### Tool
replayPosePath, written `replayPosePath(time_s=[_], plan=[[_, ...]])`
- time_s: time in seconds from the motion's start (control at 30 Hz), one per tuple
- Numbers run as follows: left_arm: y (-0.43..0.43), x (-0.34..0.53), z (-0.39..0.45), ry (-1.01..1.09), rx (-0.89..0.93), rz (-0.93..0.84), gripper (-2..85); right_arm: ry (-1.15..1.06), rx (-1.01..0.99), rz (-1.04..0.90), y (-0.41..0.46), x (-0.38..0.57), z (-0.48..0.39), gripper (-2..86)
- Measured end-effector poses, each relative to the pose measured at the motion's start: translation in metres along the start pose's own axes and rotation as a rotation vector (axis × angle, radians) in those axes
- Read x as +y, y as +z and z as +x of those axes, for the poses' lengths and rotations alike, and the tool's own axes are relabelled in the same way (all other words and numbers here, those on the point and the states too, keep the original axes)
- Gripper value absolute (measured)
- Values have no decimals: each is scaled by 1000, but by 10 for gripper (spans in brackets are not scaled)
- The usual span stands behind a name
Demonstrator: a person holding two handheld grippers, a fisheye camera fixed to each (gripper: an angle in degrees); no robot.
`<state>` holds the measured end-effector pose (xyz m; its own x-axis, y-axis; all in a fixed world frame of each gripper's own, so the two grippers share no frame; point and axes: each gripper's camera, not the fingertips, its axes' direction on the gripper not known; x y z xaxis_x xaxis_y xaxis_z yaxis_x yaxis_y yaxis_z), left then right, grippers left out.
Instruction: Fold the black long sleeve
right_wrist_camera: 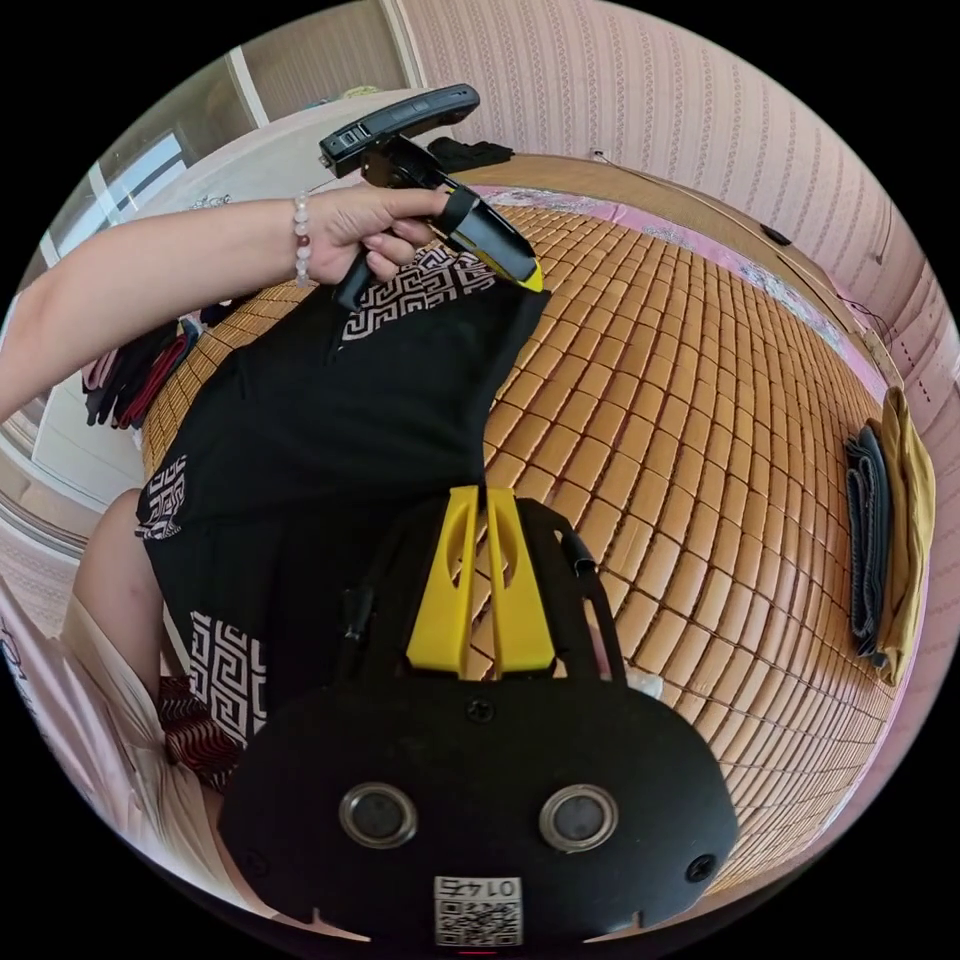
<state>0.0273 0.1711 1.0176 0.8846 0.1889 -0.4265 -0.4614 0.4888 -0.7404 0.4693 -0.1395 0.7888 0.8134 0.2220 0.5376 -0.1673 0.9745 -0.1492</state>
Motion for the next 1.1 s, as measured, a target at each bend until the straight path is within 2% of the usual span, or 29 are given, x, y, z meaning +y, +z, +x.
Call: replayPosePath(time_s=[0.2, 0.37, 0.43, 0.53, 0.63, 0.77, 0.8, 0.9, 1.0, 1.1], plan=[[-88, 63, -43, 11, -48, 137, 78, 4, 42, -8, -17, -5, 23, 30], [-140, 147, -113, -111, -127, 192, 81, 41, -53, 89, -44, -25, 50, 89], [-147, 179, -149, -221, -164, 189, 91, 41, -82, 119, -45, -47, 62, 107], [-147, 203, -185, -356, -59, 228, 104, 31, -35, 81, -25, -85, 77, 121], [-140, 209, -199, -392, 12, 270, 108, 83, -64, 37, -6, -124, 96, 134], [-124, 203, -207, -417, 8, 211, 76, 108, 37, -19, 15, -164, 110, 117], [-128, 204, -204, -401, -6, 250, 47, 126, 26, -58, 24, -174, 118, 82], [-131, 198, -194, -355, -54, 193, 1, 252, -45, -112, 31, -188, 144, 8], [-159, 198, -175, -263, -105, 259, -8, 336, -201, 37, 1, -191, 168, -4], [-198, 206, -167, -252, -58, 363, -9, 357, -279, 163, -36, -186, 184, -6]])
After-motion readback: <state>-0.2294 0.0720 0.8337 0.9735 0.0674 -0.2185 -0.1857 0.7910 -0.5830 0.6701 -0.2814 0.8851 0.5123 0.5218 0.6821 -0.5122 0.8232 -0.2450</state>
